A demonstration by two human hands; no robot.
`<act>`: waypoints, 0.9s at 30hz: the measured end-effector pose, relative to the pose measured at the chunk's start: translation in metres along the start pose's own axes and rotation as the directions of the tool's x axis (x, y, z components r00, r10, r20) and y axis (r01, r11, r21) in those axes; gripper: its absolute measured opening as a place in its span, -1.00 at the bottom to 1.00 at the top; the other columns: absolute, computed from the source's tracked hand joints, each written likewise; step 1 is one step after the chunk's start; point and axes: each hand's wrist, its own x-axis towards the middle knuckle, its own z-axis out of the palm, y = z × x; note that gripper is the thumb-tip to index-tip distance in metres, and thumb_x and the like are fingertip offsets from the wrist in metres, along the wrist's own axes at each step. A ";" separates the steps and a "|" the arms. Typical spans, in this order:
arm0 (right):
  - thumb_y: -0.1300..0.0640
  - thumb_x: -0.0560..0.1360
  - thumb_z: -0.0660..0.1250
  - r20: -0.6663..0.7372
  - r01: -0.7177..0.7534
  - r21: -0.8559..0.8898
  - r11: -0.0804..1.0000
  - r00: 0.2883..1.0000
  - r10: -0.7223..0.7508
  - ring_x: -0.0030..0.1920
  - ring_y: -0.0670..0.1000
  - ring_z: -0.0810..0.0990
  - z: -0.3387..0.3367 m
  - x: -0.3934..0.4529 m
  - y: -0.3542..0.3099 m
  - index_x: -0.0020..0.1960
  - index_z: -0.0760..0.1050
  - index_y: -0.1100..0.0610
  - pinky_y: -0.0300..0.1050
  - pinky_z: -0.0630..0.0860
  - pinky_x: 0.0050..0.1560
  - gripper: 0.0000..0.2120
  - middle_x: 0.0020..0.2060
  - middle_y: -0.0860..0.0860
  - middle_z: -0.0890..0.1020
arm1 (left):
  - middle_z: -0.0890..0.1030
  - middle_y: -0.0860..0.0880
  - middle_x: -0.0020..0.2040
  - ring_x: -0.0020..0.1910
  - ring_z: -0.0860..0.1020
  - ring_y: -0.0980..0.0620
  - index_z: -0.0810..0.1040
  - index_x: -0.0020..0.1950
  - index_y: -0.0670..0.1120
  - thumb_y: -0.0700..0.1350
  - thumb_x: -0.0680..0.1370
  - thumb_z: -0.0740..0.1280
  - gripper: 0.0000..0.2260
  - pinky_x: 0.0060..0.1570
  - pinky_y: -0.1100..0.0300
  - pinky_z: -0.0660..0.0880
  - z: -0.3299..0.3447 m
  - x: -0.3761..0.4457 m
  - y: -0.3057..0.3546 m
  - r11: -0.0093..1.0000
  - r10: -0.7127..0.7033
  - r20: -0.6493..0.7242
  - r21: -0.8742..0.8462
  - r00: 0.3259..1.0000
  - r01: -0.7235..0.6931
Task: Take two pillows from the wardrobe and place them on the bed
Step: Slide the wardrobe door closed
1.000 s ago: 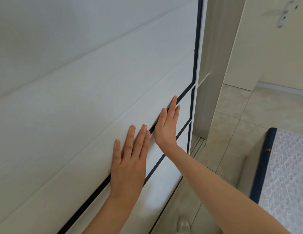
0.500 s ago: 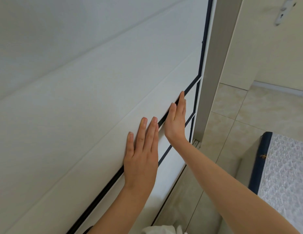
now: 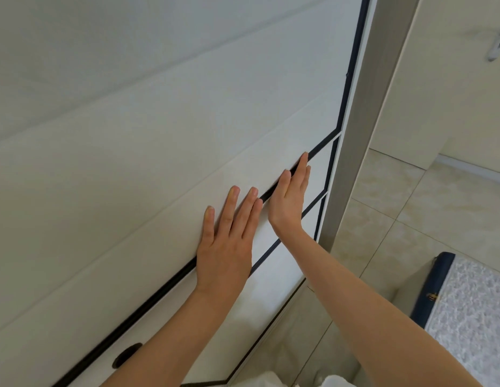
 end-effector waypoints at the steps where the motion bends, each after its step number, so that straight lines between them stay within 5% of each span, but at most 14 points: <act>1: -0.05 0.68 -0.12 0.013 -0.001 -0.003 1.000 1.000 0.001 0.55 -0.15 -0.19 -0.004 0.006 0.001 0.59 -0.17 -0.09 -0.19 -0.13 0.46 -0.49 0.59 -0.11 -0.09 | -0.06 0.00 0.66 0.60 -0.25 -0.16 -0.04 0.65 -0.03 -0.15 0.52 0.07 -0.32 0.47 -0.22 -0.39 0.000 0.005 0.004 1.000 -0.008 0.000 -0.003 1.000 0.008; 16: -0.01 0.67 -0.07 0.049 0.022 0.012 1.000 0.999 -0.022 0.55 -0.12 -0.13 -0.049 0.094 0.019 0.59 -0.13 -0.06 -0.29 -0.08 0.35 -0.48 0.59 -0.07 -0.05 | -0.04 -0.03 0.66 0.60 -0.21 -0.18 -0.03 0.65 -0.05 -0.23 0.52 -0.05 -0.35 0.47 -0.24 -0.39 0.014 0.083 0.057 1.000 0.011 -0.043 0.020 0.999 -0.010; 27: 0.01 0.67 -0.05 0.032 0.050 0.011 0.999 0.998 -0.050 0.56 -0.10 -0.07 -0.073 0.153 0.032 0.59 -0.09 -0.02 -0.69 -0.04 0.06 -0.48 0.59 -0.06 0.00 | -0.08 -0.05 0.66 0.60 -0.20 -0.18 -0.07 0.65 -0.07 -0.24 0.53 -0.15 -0.36 0.48 -0.24 -0.37 0.022 0.133 0.093 0.998 0.046 -0.058 0.035 0.997 -0.044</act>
